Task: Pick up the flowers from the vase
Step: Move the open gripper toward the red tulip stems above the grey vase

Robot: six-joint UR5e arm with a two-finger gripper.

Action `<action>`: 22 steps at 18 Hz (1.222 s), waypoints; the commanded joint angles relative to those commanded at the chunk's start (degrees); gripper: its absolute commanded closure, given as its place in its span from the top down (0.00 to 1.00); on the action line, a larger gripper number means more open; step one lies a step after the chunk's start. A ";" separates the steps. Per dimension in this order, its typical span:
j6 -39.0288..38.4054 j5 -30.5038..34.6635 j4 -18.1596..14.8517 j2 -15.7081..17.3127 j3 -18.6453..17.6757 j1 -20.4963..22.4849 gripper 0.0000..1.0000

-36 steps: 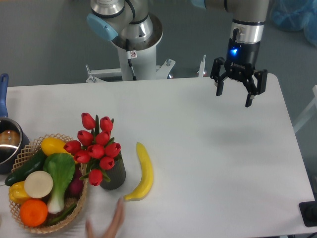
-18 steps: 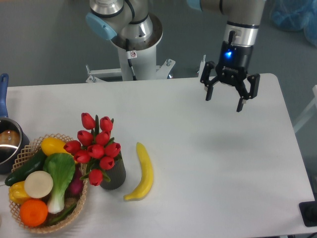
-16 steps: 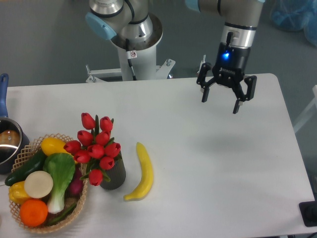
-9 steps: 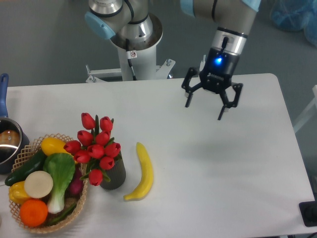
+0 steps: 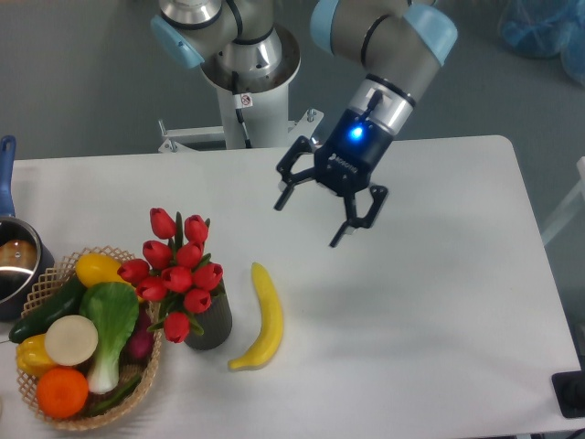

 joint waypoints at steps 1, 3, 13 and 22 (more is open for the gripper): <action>0.09 0.00 -0.09 0.00 -0.35 -0.53 1.00; 0.17 0.00 0.00 0.00 -1.14 -1.58 1.00; 7.02 -2.89 0.53 -0.09 -6.59 -2.73 1.00; 9.58 -8.26 0.79 -3.60 -5.37 -4.57 1.00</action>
